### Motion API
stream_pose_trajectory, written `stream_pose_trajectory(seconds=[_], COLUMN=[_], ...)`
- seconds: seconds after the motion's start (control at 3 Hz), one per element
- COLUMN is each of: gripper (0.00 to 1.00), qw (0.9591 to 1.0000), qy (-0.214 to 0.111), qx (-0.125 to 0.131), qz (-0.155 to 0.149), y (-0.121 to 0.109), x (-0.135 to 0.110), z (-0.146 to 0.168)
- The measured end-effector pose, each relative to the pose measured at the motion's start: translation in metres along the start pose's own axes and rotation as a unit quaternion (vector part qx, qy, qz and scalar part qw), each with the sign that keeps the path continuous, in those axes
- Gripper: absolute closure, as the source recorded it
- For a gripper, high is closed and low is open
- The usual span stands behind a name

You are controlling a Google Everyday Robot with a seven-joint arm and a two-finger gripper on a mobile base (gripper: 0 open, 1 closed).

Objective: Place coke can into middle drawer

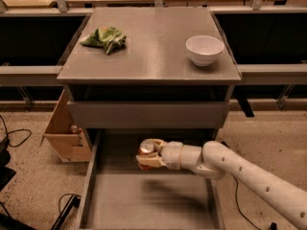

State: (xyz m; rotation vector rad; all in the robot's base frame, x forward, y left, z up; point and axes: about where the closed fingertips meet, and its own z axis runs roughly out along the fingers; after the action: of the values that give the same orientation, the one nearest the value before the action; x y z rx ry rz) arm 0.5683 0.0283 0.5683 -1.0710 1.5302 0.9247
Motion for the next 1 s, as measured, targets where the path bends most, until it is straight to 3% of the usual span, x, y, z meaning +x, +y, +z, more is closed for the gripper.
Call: stream_pose_trajectory(seconds=[0.67, 1.0], gripper=[1.00, 1.00], qw=[0.9991, 0.9987], qy=[0.035, 0.041], qx=[-0.023, -0.028], qz=[0.009, 0.009], y=[-0.003, 0.004], x=[0.095, 0.128], z=[0.003, 0.003])
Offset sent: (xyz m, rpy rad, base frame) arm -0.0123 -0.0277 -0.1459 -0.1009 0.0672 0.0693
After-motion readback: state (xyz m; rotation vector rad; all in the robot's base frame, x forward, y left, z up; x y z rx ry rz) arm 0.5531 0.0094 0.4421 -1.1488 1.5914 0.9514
